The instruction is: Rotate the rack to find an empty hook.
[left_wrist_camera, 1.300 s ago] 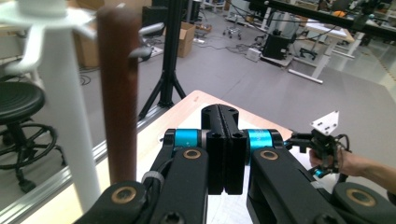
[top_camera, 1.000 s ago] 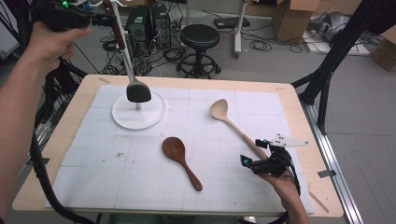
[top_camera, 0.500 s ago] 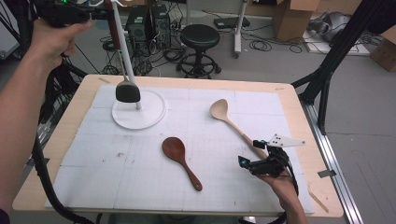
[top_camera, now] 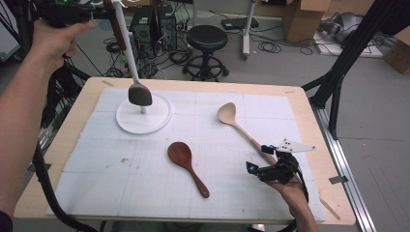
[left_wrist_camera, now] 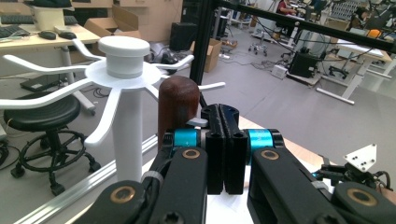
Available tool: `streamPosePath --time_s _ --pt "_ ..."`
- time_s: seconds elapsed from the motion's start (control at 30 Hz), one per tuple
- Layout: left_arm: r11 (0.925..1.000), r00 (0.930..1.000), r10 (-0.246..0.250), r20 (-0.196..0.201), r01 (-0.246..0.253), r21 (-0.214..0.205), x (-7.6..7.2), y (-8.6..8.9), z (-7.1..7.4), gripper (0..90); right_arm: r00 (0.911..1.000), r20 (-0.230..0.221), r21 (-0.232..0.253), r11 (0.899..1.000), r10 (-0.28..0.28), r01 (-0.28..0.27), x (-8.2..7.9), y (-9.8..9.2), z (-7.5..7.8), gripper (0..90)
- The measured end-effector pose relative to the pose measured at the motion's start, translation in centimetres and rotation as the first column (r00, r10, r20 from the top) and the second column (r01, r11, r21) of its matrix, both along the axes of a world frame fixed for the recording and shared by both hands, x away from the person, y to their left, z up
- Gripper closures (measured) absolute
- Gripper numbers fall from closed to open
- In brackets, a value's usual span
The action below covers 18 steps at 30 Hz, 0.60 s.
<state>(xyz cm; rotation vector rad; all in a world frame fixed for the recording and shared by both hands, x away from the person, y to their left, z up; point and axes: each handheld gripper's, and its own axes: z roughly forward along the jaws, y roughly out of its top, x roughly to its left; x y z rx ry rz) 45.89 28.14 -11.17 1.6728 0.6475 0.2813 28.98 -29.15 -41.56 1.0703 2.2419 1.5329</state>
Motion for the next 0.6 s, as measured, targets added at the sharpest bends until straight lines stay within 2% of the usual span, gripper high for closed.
streamPosePath --time_s 0.47,0.6 --pt "0.9981 0.9981 0.060 -0.015 -0.060 -0.016 0.3 1.9 -0.1 89.1 1.0000 -0.001 0.009 1.000 0.008 -0.008 0.0 0.2 0.0 0.9" --pt "0.9978 0.9978 0.064 -0.016 -0.064 -0.020 0.3 2.4 -0.1 88.2 1.0000 -0.004 0.008 1.000 0.001 -0.001 0.1 0.1 0.0 0.9"
